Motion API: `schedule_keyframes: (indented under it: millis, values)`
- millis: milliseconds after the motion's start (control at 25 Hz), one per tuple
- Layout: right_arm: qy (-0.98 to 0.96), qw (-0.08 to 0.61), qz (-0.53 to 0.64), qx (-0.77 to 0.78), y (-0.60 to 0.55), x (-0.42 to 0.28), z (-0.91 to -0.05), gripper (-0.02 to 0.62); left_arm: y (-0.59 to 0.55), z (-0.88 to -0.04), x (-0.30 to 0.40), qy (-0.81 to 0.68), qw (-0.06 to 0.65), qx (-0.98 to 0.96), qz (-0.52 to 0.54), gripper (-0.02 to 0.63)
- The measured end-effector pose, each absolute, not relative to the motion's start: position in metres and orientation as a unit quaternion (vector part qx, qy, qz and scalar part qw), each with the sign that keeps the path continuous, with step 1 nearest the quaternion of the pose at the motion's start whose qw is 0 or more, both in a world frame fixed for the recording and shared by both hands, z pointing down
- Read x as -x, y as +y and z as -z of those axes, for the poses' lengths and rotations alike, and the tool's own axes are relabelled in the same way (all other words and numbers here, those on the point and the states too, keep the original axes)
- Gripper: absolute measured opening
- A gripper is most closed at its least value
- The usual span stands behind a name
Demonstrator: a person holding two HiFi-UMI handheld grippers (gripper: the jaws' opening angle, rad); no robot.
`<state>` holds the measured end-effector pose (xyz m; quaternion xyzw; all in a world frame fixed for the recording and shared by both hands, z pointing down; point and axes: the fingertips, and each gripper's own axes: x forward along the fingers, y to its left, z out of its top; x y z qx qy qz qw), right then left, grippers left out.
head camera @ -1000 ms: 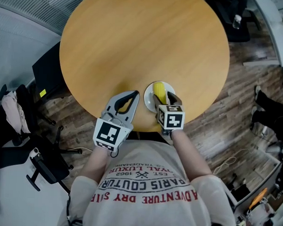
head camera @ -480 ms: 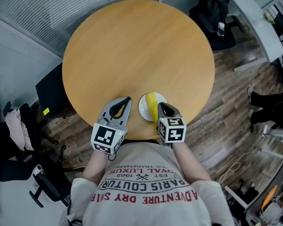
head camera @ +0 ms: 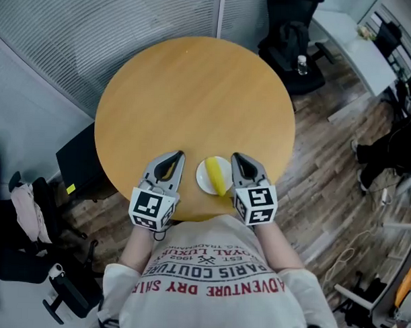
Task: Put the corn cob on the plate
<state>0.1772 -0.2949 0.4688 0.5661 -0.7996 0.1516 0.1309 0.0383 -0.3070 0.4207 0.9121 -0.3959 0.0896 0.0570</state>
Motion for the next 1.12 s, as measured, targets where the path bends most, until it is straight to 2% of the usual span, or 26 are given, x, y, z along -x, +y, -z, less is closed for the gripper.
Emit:
schedule_keyframes:
  millis: [480, 1120]
  values:
    - [-0.812, 0.027, -0.039, -0.582, -0.286, -0.187, -0.381, 0.029, -0.300, -0.381, -0.042, -0.393, 0.017, -0.918, -0.055, 0.034]
    - [-0.820, 0.029, -0.041, -0.570, -0.275, -0.182, -0.381, 0.029, -0.291, -0.373, -0.049, -0.393, 0.008, -0.918, -0.045, 0.034]
